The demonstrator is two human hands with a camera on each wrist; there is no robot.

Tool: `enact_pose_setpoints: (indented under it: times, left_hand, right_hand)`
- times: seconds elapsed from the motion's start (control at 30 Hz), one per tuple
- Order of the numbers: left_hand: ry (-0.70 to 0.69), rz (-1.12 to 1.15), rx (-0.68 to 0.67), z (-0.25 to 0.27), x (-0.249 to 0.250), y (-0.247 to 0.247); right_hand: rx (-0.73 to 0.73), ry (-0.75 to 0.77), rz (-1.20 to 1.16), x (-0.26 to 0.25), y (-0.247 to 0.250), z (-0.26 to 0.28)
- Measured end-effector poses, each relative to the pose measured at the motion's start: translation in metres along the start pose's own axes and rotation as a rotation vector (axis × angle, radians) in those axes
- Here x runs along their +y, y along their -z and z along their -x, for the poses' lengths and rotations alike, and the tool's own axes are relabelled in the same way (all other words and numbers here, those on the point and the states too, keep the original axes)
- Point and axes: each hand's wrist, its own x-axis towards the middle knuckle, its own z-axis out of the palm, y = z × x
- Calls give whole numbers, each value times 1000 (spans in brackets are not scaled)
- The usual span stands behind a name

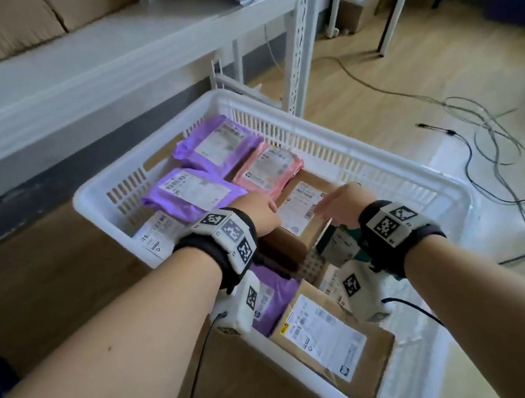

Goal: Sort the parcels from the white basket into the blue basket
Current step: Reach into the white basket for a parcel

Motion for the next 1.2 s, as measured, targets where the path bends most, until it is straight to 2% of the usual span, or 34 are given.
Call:
enact_pose_setpoints:
  times: [0.17,0.43,0.63,0.77,0.93,1.03,1.2]
  left_hand:
    - [-76,-61,40,19,25,-14]
    - [-133,-101,110,103,48,-18]
    - [-136,-17,124,116,46,-30]
    - [-137,-2,98,93,39,-31]
    - [-83,-5,101,40,19,-32]
    - [-33,-20,59,8,6,-35]
    - [30,-20,29,-40,-3,-33]
  right_hand:
    - [85,-1,-121,20,5,43]
    - [178,6,-164,34,29,148]
    - [164,16,-284,35,19,169]
    - [106,-15,-361,45,4,156]
    - [66,-91,-358,46,-6,88]
    - [38,-145,-323,44,-14,47]
    - [-26,-163,-220,43,-19,-4]
